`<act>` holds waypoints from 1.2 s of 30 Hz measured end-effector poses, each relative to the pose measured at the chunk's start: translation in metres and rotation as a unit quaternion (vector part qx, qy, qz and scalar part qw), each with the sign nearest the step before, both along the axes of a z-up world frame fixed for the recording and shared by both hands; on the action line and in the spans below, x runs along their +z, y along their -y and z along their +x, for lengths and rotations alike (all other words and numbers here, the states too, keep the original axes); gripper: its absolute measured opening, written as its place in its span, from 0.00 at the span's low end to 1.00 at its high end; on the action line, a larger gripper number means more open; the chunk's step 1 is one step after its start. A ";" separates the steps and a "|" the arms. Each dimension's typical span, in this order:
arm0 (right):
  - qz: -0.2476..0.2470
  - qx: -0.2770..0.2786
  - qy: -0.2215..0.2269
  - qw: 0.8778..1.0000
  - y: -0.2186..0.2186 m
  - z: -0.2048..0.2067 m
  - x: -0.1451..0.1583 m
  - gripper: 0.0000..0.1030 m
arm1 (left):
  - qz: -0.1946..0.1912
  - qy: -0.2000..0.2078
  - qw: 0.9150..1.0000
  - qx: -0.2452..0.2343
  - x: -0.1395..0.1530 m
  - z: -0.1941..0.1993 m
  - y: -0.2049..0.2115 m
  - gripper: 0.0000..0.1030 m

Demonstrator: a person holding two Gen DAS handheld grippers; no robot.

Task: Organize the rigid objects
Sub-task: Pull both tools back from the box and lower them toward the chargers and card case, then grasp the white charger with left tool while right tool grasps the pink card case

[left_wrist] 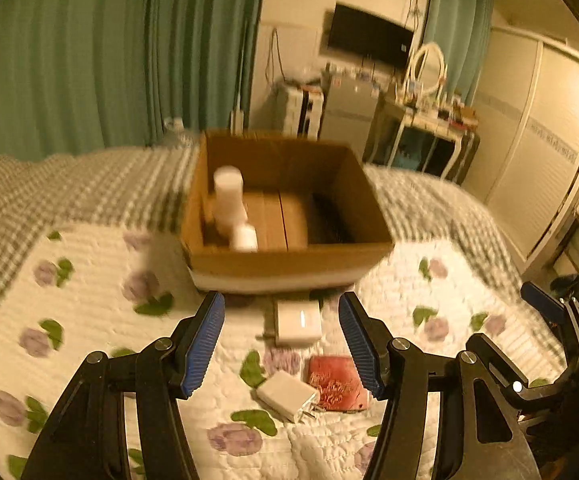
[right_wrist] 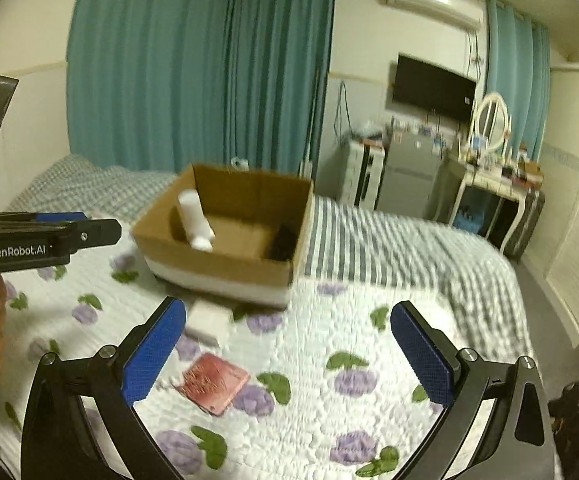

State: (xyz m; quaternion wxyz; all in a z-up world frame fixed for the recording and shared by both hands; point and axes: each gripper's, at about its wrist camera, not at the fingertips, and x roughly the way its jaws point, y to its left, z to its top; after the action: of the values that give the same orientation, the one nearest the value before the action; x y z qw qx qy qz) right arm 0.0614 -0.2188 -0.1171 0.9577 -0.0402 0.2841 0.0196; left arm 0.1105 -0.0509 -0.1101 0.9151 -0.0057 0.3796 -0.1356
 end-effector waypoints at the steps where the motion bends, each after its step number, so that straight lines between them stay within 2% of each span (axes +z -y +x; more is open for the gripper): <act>1: 0.000 -0.002 -0.009 1.000 0.002 0.004 -0.009 1.00 | 0.002 -0.012 1.000 -0.001 -0.010 0.003 0.003 0.60; 8: 0.002 -0.006 -0.079 0.997 0.011 0.024 -0.069 1.00 | 0.003 -0.092 0.996 -0.006 -0.071 0.018 0.021 0.60; 14: -0.002 0.002 -0.112 0.994 0.010 0.032 -0.095 1.00 | 0.014 -0.154 0.988 0.005 -0.121 0.026 0.023 0.60; 15: -0.003 0.003 -0.115 0.993 0.010 0.033 -0.096 1.00 | 0.013 -0.155 0.988 0.007 -0.126 0.025 0.022 0.60; 18: -0.010 0.010 -0.124 0.992 0.005 0.036 -0.104 1.00 | 0.008 -0.143 0.990 0.000 -0.128 0.019 0.019 0.60; 23: -0.027 0.027 -0.144 0.989 -0.010 0.043 -0.115 1.00 | 0.025 -0.153 0.988 -0.017 -0.133 0.009 0.013 0.62; 27: -0.039 0.043 -0.152 0.987 -0.023 0.048 -0.120 1.00 | 0.010 -0.195 0.981 -0.014 -0.136 0.010 -0.009 0.62; 32: -0.042 0.065 -0.170 0.982 -0.036 0.055 -0.130 1.00 | 0.026 -0.184 0.982 -0.031 -0.131 0.000 -0.019 0.62; 35: -0.043 0.081 -0.187 0.978 -0.045 0.062 -0.139 1.00 | 0.017 -0.181 0.983 -0.024 -0.128 0.001 -0.028 0.55; 36: -0.042 0.083 -0.192 0.977 -0.047 0.064 -0.141 1.00 | 0.017 -0.179 0.984 -0.020 -0.127 0.002 -0.031 0.48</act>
State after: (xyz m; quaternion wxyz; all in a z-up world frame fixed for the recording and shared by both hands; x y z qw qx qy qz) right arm 0.1257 -0.1717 -0.2583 0.8778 -0.0999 0.4587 0.0948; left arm 0.1120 -0.0194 -0.2371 0.8296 -0.0062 0.5393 -0.1444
